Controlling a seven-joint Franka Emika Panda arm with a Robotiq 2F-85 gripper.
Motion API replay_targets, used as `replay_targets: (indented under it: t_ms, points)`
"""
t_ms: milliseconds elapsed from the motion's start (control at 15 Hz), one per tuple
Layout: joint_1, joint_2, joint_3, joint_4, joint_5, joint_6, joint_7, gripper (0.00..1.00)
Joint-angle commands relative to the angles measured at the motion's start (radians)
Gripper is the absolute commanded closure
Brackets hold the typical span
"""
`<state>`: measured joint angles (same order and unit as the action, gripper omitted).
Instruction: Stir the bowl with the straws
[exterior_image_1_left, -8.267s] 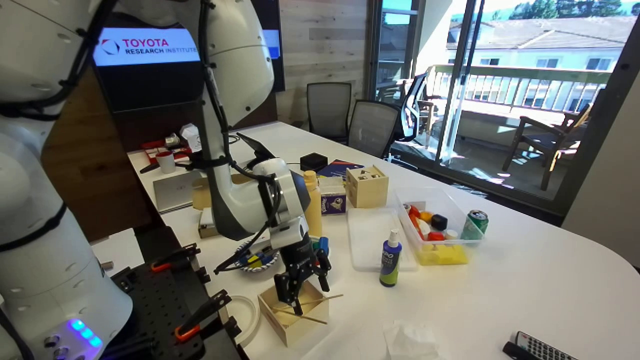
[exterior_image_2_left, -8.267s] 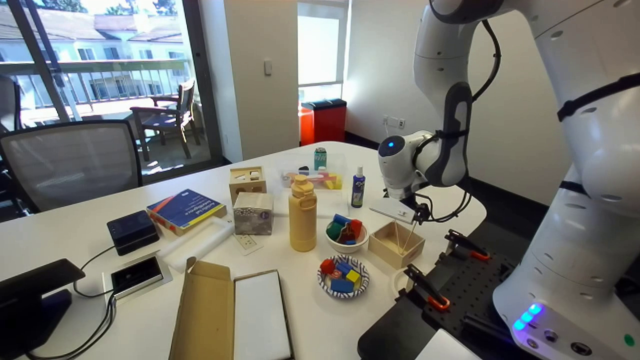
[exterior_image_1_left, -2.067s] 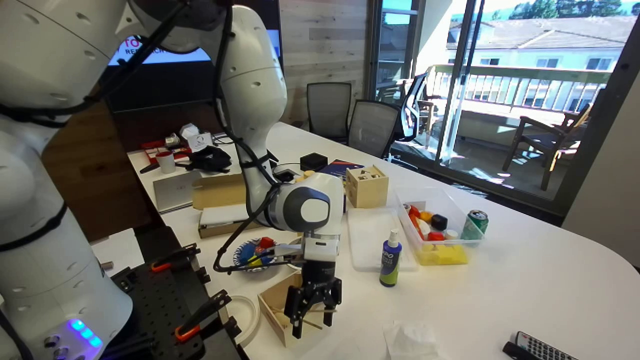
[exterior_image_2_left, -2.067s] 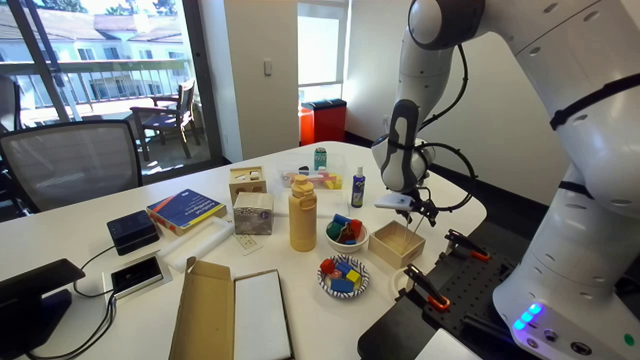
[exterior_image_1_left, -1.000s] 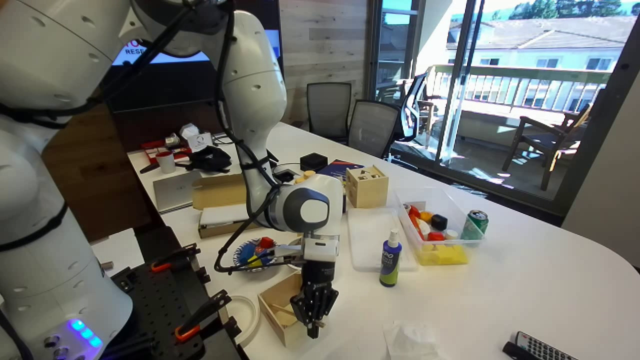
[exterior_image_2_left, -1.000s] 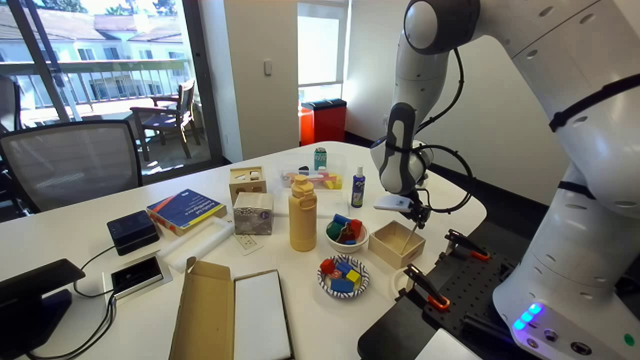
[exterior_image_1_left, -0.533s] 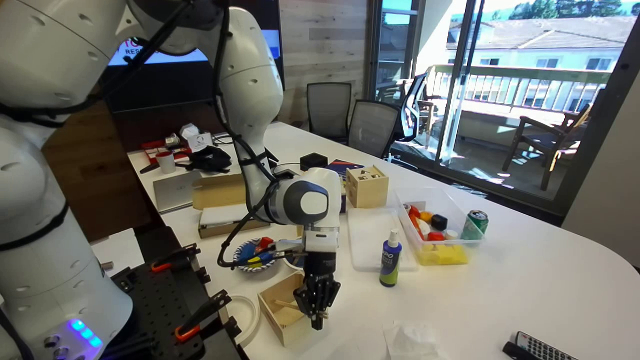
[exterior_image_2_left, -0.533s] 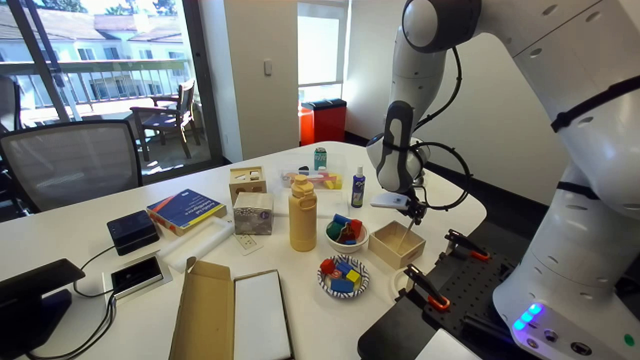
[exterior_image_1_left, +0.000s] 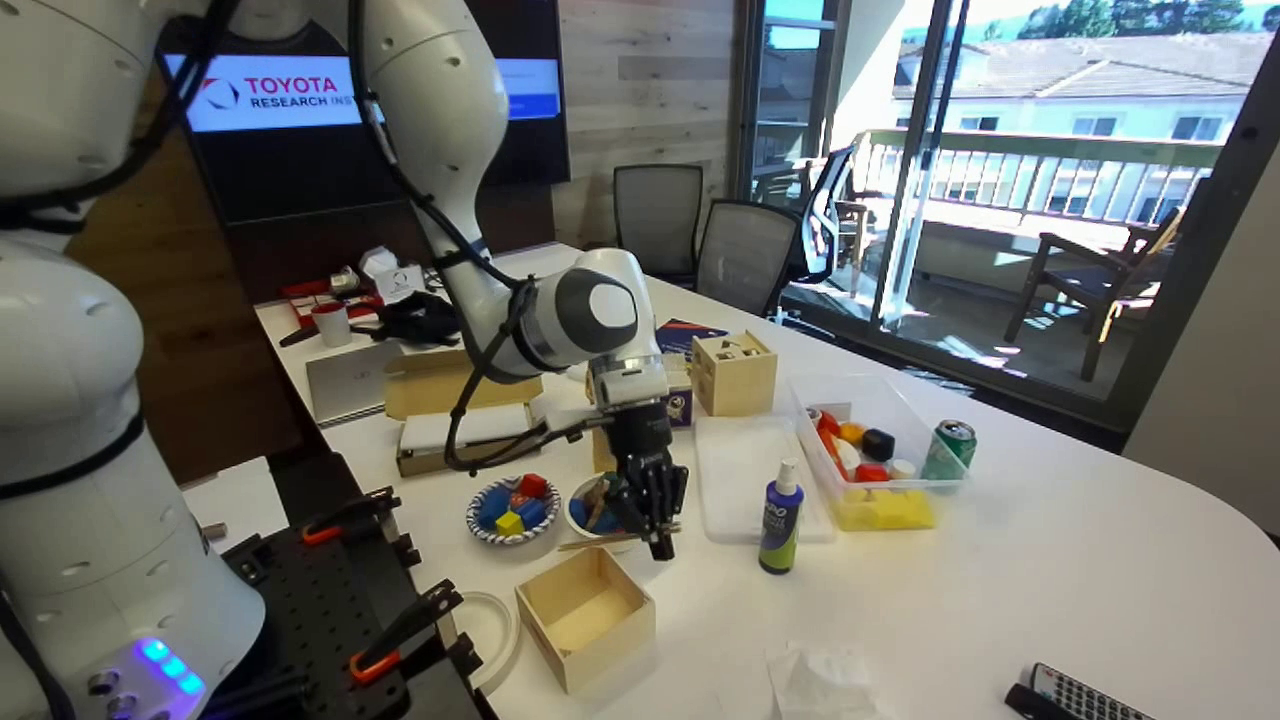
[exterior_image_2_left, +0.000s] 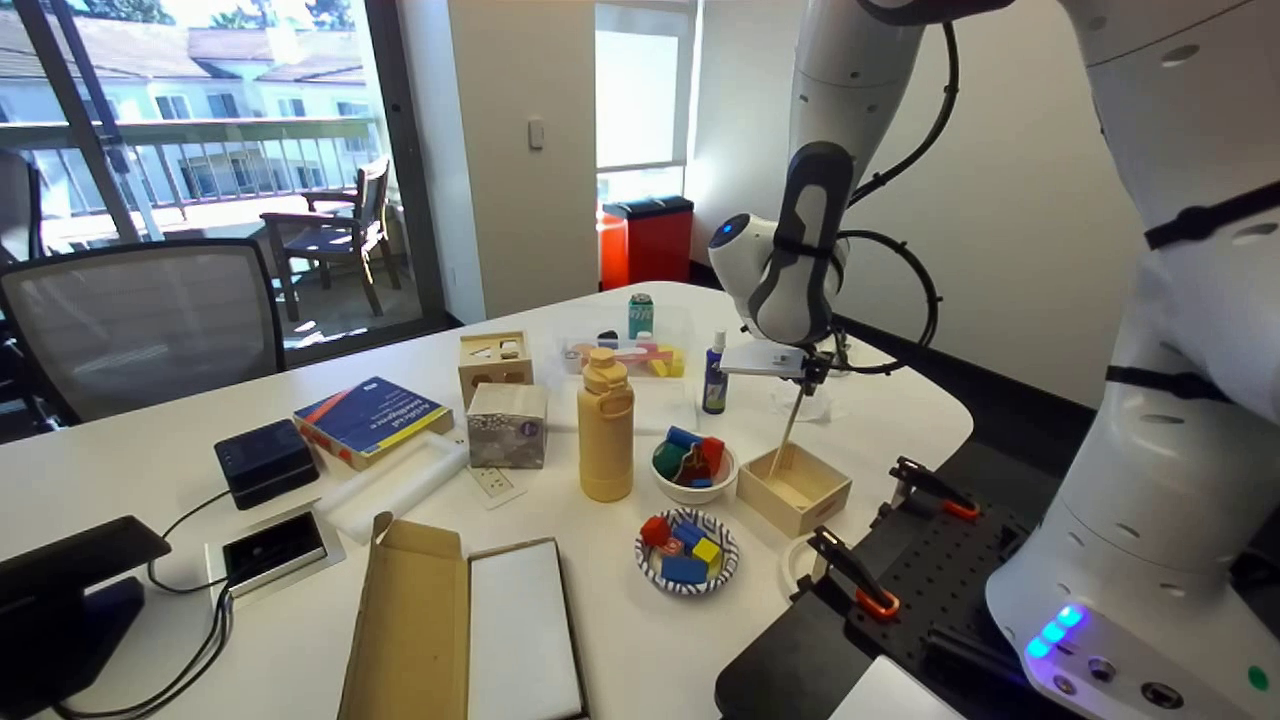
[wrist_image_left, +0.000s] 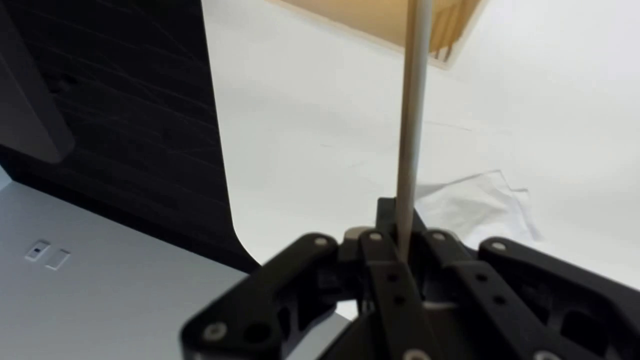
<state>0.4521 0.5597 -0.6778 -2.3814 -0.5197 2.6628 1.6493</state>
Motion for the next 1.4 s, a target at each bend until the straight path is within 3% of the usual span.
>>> replay_targets:
  t_ms: [0, 333, 733, 1000, 1333]
  points:
    - [0.104, -0.103, -0.061, -0.025, -0.159, -0.011, 0.148, 0.99]
    - [0.077, -0.133, 0.028, 0.031, -0.409, -0.062, 0.392, 0.99]
    - [-0.123, -0.106, 0.286, 0.074, -0.680, -0.161, 0.676, 0.99]
    - [-0.251, -0.097, 0.436, 0.083, -0.776, -0.256, 0.760, 0.99]
    - [-0.340, -0.050, 0.554, 0.097, -0.822, -0.319, 0.782, 0.99]
